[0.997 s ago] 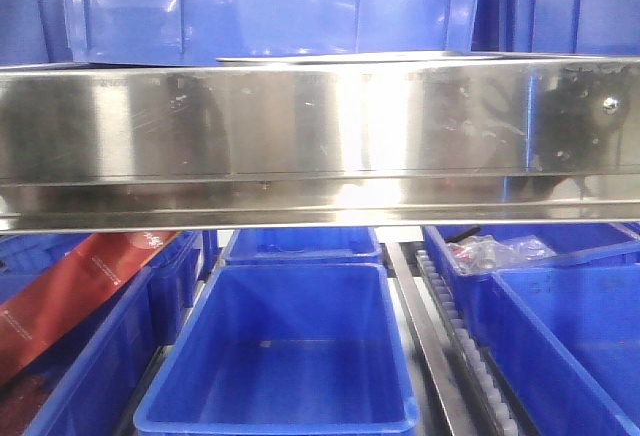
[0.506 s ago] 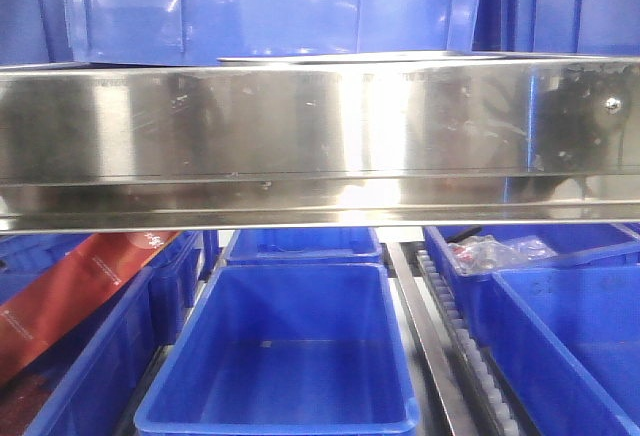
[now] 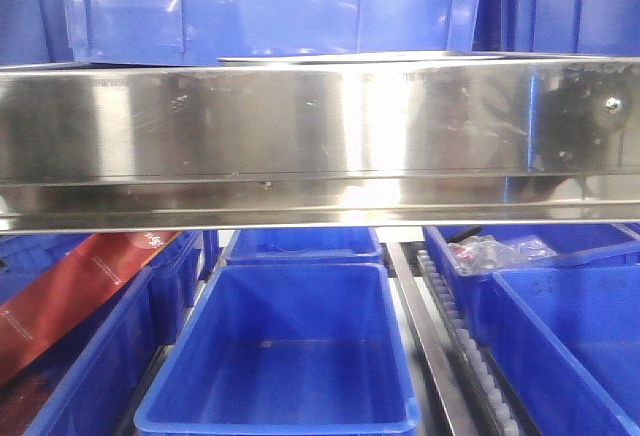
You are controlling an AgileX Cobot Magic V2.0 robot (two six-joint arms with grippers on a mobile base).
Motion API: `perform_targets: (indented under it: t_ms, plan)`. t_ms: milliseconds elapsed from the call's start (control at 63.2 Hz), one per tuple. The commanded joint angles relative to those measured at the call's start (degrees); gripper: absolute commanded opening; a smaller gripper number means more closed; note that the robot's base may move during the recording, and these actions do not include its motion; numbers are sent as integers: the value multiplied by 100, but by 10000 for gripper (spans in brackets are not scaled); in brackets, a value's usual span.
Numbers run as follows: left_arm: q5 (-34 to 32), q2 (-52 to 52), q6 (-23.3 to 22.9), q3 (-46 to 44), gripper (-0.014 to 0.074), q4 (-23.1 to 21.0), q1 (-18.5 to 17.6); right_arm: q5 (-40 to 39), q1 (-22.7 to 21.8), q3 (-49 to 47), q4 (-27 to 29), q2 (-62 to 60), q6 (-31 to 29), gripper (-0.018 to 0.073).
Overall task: Stack silver trays without gaps
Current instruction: 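Reach both grippers up toward the silver tray on the upper shelf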
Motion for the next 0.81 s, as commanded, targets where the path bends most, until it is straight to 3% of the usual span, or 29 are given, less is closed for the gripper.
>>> perform_targets:
  t_ms: [0, 111, 269, 395, 538, 601, 696, 791]
  plan:
    - [-79, -18, 0, -7, -20, -31, -38, -168, -12, -2, -3, -17, -48, -81]
    - [-406, -18, 0, -7, -20, -82, -38, -469, -12, -2, 114, -17, -48, -81]
    - [-895, -18, 0, -142, -20, -839, -38, -1033, -12, -2, 528, -17, 0, -81]
    - [-716, -18, 0, -955, -20, -792, -38, -469, -12, -132, 990, -17, 0, -81]
    - [64, -18, 0, -2130, -20, -575, -38, 95, -12, -777, 1001, -17, 0, -81]
    - [726, -18, 0, -2718, -20, -383, -38, 496, -12, -1257, 1001, -17, 0, -81]
    - [2159, 216, 0, -3440, -20, -31, -38, 1760, -12, -2110, 913, -17, -48, -81]
    - [3115, 683, 0, -4012, -20, 480, -38, 2953, -12, -3012, 661, 216, -216, -81]
